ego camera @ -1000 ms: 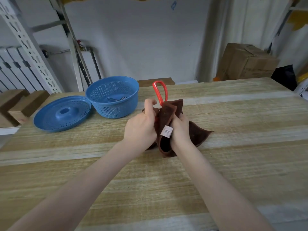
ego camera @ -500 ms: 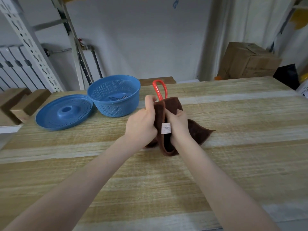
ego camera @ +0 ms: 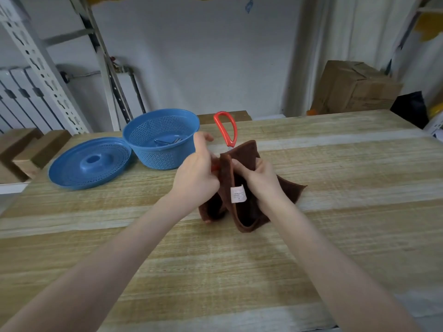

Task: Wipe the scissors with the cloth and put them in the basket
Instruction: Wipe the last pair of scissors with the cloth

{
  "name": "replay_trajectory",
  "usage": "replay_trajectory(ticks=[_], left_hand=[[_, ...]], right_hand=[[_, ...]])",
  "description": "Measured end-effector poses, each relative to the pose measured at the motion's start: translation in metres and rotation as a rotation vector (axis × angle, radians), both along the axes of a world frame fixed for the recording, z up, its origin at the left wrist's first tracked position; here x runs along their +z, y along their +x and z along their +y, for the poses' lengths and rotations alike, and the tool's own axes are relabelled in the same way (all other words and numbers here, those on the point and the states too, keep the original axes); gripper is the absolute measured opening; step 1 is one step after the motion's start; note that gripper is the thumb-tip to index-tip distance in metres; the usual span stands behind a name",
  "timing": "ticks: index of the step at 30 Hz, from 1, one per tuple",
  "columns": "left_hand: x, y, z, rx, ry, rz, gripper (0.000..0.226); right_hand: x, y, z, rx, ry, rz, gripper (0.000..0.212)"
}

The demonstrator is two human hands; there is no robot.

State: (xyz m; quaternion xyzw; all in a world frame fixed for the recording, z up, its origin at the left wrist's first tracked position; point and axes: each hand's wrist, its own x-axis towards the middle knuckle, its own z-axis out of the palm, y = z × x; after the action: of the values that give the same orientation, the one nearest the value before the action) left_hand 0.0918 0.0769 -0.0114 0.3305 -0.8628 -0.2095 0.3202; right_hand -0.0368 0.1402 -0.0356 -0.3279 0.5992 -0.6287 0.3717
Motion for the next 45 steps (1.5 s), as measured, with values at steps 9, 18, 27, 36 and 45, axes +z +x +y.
replay_trajectory(ticks=[9, 18, 27, 36, 45], left_hand=[[0.009, 0.007, -0.015, 0.126, -0.019, 0.05, 0.05], [0.01, 0.016, -0.009, 0.107, -0.147, 0.031, 0.047], [0.002, 0.015, -0.006, 0.002, -0.143, -0.047, 0.056], [-0.003, 0.011, 0.011, -0.032, -0.109, -0.083, 0.055], [-0.006, 0.007, 0.022, -0.008, -0.115, -0.121, 0.051]], right_hand=[[-0.018, -0.009, 0.02, 0.0, -0.016, -0.107, 0.017], [-0.011, -0.012, 0.014, -0.144, 0.006, -0.073, 0.019], [-0.003, 0.002, 0.012, -0.302, -0.09, -0.238, 0.046], [0.002, 0.024, -0.002, -0.103, -0.09, -0.257, 0.016], [0.01, 0.018, -0.005, -0.187, -0.028, -0.381, 0.017]])
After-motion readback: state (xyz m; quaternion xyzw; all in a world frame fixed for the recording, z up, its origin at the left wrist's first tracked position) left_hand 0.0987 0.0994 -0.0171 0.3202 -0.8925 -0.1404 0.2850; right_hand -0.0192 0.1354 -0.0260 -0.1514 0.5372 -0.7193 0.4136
